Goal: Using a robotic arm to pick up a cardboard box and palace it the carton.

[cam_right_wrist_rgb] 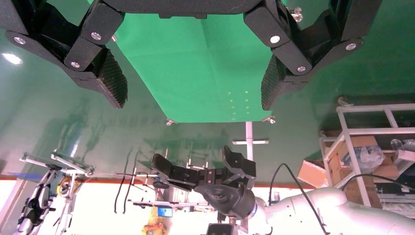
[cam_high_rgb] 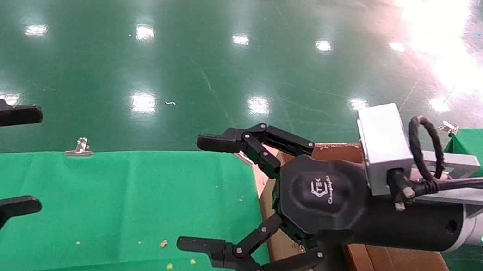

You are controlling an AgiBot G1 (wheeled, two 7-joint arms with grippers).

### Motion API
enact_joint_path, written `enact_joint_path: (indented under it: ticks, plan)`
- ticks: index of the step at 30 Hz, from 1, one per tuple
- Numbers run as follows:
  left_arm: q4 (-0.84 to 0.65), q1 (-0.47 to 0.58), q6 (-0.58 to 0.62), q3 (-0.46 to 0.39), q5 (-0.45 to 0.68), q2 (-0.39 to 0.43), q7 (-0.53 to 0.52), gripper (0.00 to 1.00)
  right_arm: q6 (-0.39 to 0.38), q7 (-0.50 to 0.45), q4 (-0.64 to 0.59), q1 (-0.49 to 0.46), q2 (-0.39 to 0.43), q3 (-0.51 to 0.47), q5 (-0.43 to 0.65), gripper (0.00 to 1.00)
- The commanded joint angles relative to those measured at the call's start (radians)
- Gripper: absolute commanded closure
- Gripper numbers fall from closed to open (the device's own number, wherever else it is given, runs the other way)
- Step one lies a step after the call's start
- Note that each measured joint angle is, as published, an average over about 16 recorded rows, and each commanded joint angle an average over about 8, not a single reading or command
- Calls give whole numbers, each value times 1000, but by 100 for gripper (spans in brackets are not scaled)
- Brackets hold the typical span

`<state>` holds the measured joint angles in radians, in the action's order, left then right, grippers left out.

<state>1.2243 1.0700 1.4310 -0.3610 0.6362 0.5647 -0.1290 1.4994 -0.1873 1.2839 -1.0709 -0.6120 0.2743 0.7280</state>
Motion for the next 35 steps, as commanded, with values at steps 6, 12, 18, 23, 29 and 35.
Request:
enact_joint_path:
  ticks: [6, 12, 18, 23, 29, 35]
  plan:
    - [0, 0, 0, 0, 0, 0, 0, 0, 16, 1, -2, 14, -4, -20, -11, 0]
    - [0, 0, 0, 0, 0, 0, 0, 0, 8, 1, -2, 7, -2, -10, -6, 0]
    - [0, 0, 0, 0, 0, 0, 0, 0, 3, 1, -1, 3, -1, -3, -2, 0]
    - [0, 0, 0, 0, 0, 0, 0, 0, 0, 1, -1, 0, 0, 1, 0, 0]
    - [0, 0, 0, 0, 0, 0, 0, 0, -3, 1, -1, -2, 0, 4, 2, 0]
    - [0, 0, 0, 0, 0, 0, 0, 0, -4, 1, 0, -3, 1, 5, 2, 0]
